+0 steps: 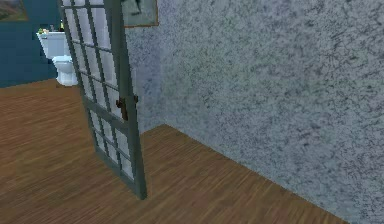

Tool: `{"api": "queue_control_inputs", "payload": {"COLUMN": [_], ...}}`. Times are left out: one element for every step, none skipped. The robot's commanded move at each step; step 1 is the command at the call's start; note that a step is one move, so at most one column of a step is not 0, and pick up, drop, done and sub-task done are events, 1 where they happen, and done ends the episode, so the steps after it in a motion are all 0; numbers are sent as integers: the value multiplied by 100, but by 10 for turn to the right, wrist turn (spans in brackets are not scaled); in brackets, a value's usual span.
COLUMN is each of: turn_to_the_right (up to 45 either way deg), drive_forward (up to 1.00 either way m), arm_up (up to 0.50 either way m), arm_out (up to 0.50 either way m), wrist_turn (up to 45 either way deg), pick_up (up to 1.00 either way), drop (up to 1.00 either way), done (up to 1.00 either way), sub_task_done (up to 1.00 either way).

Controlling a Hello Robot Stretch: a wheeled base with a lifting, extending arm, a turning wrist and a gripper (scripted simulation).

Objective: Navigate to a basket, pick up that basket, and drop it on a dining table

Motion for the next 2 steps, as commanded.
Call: {"api": "queue_control_inputs", "payload": {"turn_to_the_right": [0, -450], "drive_forward": [10, 0], "arm_up": [0, 0], "arm_out": [0, 0], "wrist_turn": [0, 0], "pick_up": [0, 0], "drop": [0, 0], "done": [0, 0], "sub_task_done": [0, 0]}}
